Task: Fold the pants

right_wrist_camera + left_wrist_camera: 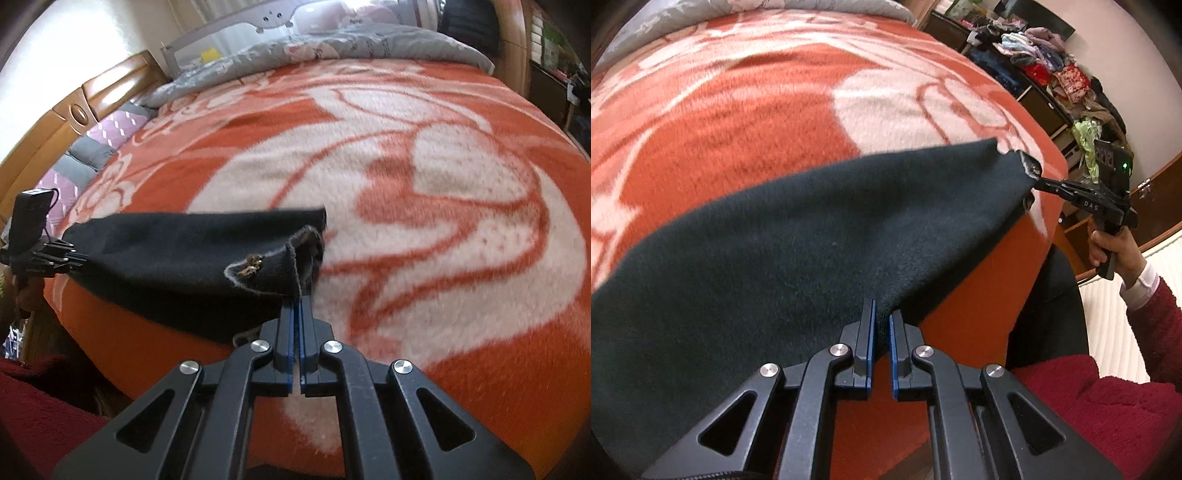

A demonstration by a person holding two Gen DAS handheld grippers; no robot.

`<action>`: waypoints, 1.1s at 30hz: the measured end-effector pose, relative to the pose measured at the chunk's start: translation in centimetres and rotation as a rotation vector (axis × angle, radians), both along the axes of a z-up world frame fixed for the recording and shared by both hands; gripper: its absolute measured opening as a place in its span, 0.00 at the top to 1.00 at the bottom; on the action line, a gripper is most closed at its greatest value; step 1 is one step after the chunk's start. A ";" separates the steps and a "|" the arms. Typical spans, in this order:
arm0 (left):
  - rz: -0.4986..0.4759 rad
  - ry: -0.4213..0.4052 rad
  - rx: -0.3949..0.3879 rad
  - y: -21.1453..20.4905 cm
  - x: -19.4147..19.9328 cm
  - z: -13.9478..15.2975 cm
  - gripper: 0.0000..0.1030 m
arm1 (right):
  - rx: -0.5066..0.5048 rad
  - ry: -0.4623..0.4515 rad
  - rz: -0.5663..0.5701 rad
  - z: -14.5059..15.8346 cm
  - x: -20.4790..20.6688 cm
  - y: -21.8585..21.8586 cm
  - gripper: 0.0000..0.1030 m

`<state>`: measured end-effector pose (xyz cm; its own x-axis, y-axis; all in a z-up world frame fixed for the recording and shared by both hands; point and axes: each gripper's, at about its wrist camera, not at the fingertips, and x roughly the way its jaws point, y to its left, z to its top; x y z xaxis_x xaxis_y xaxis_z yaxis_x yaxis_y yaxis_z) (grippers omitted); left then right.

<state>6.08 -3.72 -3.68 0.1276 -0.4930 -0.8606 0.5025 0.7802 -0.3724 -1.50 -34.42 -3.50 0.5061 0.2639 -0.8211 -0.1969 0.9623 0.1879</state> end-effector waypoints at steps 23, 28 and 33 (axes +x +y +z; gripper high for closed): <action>0.641 0.247 -0.306 13.0 -4.4 -3.5 0.74 | 0.401 0.102 -0.226 -2.1 -2.6 5.0 0.95; 0.753 0.271 -0.354 15.8 -3.9 -4.0 0.69 | 0.431 0.096 -0.252 -2.0 -2.5 4.7 0.95; 0.787 0.284 -0.385 16.4 -3.7 -4.1 0.69 | 0.450 0.098 -0.289 -1.8 -2.6 4.0 0.94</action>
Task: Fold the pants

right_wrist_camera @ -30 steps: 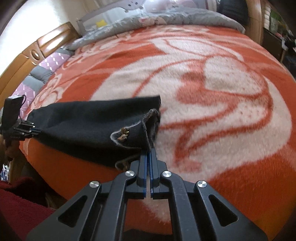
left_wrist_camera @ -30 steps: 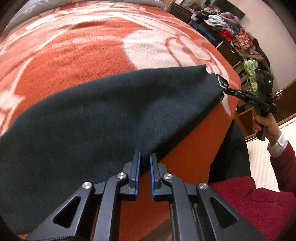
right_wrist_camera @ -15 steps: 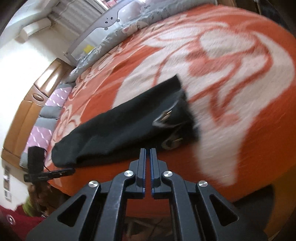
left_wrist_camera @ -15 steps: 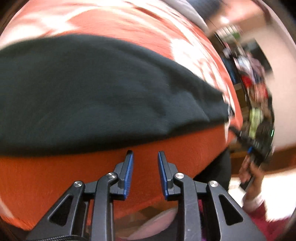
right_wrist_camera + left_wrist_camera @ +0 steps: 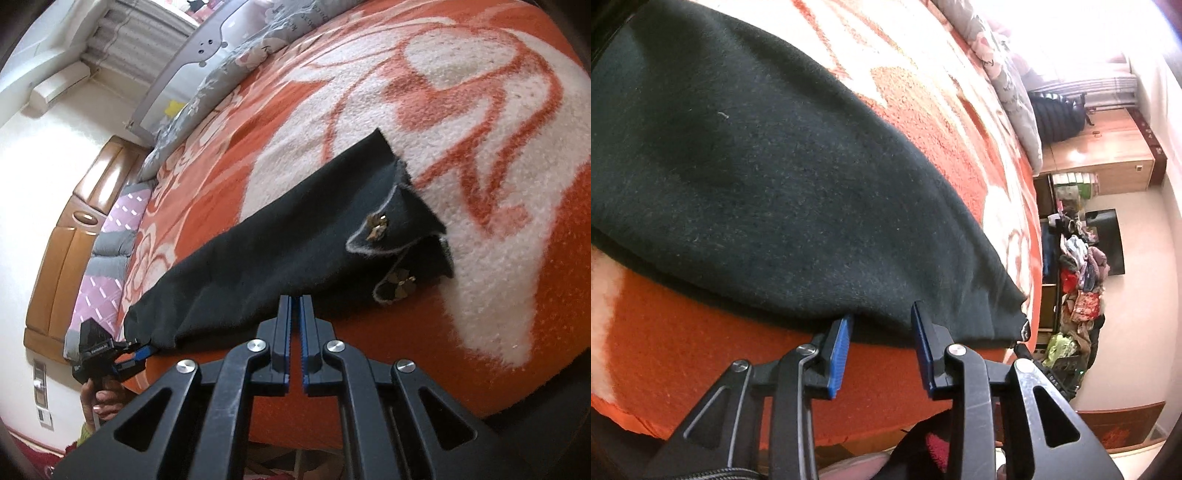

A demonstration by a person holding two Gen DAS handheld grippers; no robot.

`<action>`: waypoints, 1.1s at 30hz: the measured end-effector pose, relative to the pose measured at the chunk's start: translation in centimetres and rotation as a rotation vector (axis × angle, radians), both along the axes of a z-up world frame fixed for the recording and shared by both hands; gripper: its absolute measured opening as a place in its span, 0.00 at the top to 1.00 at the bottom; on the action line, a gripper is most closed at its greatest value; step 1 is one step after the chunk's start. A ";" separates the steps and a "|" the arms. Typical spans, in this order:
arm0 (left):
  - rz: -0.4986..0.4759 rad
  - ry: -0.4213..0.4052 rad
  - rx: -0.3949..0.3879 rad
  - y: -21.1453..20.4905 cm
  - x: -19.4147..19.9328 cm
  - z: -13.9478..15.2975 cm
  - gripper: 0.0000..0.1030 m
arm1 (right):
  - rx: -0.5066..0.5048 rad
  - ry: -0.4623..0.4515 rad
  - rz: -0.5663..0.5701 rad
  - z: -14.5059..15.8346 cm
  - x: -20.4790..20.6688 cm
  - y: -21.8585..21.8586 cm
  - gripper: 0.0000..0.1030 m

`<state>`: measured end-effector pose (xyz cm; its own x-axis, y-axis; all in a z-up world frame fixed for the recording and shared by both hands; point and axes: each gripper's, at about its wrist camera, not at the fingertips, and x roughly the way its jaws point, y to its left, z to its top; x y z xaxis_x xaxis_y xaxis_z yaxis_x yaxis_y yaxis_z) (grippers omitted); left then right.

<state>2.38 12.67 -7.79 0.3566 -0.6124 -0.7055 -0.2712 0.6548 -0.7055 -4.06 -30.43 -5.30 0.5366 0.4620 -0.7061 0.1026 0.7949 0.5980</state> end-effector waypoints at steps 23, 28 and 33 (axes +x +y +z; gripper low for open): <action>-0.003 -0.167 0.158 -0.9 0.1 3.1 0.95 | -0.022 -0.085 -0.136 1.9 0.3 -1.2 0.94; -0.042 -0.181 0.192 -1.2 0.1 3.5 0.96 | -0.063 -0.081 -0.109 2.3 -0.6 -1.4 0.94; -0.063 -0.126 0.205 -1.4 -0.1 1.5 0.96 | -0.081 -0.002 -0.134 -0.3 0.2 -2.4 0.94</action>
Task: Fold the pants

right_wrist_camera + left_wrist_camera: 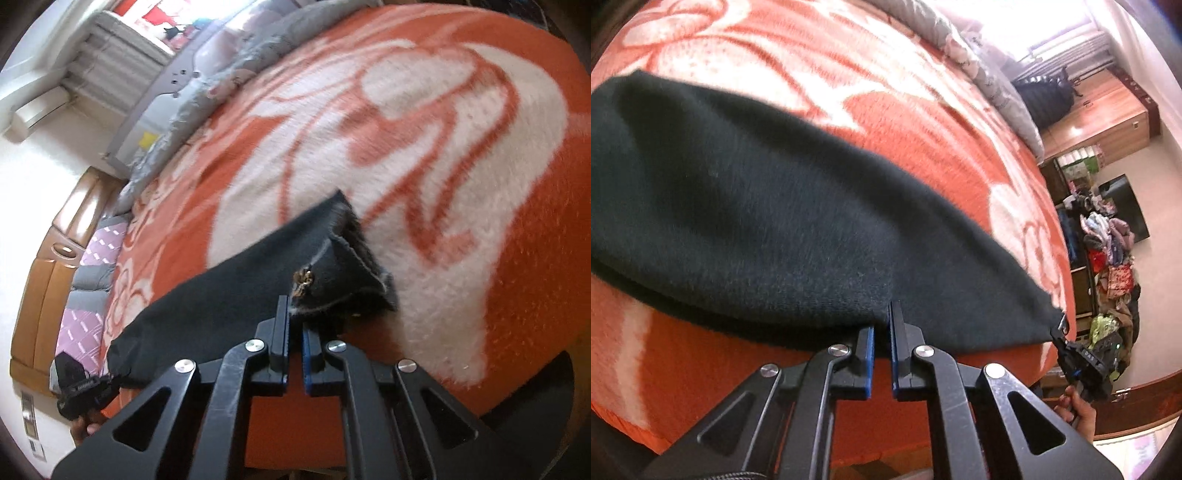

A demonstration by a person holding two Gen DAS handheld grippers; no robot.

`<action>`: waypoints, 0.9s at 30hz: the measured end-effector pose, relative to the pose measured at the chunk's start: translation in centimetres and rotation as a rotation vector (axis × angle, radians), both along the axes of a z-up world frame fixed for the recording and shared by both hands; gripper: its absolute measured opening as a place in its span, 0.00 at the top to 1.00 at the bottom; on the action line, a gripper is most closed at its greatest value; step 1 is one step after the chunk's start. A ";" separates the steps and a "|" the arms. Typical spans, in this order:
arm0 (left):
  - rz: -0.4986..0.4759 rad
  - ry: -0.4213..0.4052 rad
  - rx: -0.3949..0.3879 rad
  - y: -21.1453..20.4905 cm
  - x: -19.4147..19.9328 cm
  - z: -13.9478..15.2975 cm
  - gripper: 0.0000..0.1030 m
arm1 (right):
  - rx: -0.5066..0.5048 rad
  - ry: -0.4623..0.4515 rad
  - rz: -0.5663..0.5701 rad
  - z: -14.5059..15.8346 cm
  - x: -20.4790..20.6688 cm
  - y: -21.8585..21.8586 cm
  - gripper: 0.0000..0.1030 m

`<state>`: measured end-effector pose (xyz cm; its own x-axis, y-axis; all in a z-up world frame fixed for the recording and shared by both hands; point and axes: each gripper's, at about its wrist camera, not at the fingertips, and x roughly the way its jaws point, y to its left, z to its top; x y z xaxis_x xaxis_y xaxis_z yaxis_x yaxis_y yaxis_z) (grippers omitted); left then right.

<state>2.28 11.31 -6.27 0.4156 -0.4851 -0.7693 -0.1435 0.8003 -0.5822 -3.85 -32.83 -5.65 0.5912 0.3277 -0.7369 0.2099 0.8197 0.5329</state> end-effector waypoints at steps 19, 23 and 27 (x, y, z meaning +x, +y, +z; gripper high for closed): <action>0.141 0.059 -0.062 7.5 -3.7 -0.1 0.57 | -0.128 -0.139 0.281 5.7 -0.3 7.6 0.64; 0.262 0.065 -0.070 11.4 -4.4 -0.2 0.57 | -0.098 -0.134 0.520 4.4 1.9 15.5 0.64; 0.389 0.060 -0.070 15.6 -4.9 -0.1 0.55 | -0.111 -0.144 0.741 3.6 3.2 23.6 0.64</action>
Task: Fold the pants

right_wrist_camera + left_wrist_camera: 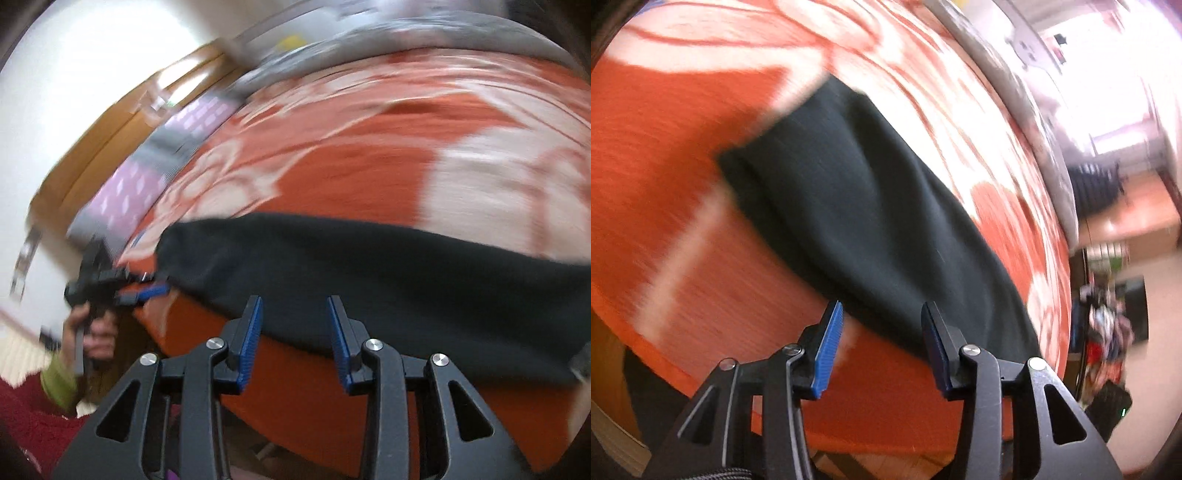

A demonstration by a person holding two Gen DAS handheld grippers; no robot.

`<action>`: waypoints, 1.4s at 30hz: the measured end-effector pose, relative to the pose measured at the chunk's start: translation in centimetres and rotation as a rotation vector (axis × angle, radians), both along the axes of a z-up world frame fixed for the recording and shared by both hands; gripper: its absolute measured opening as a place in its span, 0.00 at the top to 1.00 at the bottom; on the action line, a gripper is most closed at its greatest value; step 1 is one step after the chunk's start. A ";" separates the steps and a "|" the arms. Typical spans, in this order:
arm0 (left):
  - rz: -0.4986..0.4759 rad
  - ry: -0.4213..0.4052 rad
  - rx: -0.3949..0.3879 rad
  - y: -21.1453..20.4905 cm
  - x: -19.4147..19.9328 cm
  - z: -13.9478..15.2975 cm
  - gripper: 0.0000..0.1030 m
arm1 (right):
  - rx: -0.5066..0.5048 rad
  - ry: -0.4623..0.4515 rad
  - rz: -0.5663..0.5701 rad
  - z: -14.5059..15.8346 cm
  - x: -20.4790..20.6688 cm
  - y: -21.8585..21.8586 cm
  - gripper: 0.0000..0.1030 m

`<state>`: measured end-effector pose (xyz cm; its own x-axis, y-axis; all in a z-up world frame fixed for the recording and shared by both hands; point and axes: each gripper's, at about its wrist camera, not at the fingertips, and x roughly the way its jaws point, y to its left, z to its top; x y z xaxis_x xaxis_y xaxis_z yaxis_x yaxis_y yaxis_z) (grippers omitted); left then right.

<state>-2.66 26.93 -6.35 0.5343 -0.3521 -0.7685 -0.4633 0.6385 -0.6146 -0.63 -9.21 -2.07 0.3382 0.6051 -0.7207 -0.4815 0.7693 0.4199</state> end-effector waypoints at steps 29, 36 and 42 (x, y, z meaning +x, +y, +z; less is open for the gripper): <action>0.068 -0.065 0.241 4.8 1.1 1.6 0.83 | -0.221 -0.082 0.478 -2.8 0.2 17.0 0.94; 0.059 -0.026 0.247 4.9 0.1 0.1 0.80 | -0.293 0.003 0.501 -4.9 0.3 17.9 0.90; 0.127 -0.027 0.223 6.1 -1.8 1.3 0.64 | -0.098 0.055 0.434 -2.0 2.9 16.7 0.50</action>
<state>-4.42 33.00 -5.03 0.5847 -0.1045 -0.8045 -0.5339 0.6971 -0.4786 2.27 7.49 -4.08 0.0275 0.6106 -0.7915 -0.7474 0.5384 0.3893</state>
